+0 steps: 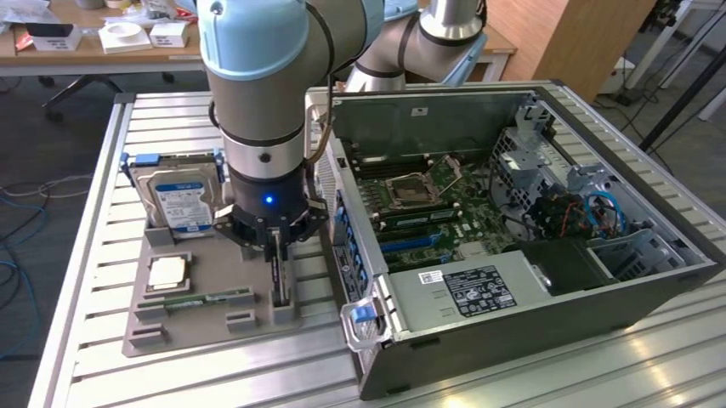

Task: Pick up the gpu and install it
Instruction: 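Pick up the gpu and move the gpu toward the slot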

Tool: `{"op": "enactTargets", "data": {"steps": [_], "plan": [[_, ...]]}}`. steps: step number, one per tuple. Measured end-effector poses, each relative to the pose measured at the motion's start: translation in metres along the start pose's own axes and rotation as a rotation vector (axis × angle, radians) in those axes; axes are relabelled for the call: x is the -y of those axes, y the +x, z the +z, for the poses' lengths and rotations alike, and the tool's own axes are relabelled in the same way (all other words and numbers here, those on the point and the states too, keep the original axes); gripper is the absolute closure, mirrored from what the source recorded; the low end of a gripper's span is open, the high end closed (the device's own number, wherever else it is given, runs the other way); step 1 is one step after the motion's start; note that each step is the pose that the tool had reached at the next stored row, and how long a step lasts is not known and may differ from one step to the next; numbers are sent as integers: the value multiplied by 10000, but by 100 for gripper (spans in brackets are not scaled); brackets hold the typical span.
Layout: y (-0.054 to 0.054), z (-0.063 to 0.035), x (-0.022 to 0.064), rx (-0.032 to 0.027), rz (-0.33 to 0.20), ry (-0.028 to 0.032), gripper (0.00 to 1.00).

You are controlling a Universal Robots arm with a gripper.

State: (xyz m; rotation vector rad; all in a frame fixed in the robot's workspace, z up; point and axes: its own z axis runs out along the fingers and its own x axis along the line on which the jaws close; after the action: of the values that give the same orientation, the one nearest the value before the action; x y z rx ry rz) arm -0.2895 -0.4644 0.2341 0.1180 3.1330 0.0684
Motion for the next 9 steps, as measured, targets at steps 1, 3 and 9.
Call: {"op": "enactTargets", "data": {"steps": [1, 3, 9], "plan": [[-3, 0, 0, 0, 0, -1, 74], [-12, 0, 0, -1, -19, -1, 74], [-18, 0, -1, -2, -57, -1, 74]]}}
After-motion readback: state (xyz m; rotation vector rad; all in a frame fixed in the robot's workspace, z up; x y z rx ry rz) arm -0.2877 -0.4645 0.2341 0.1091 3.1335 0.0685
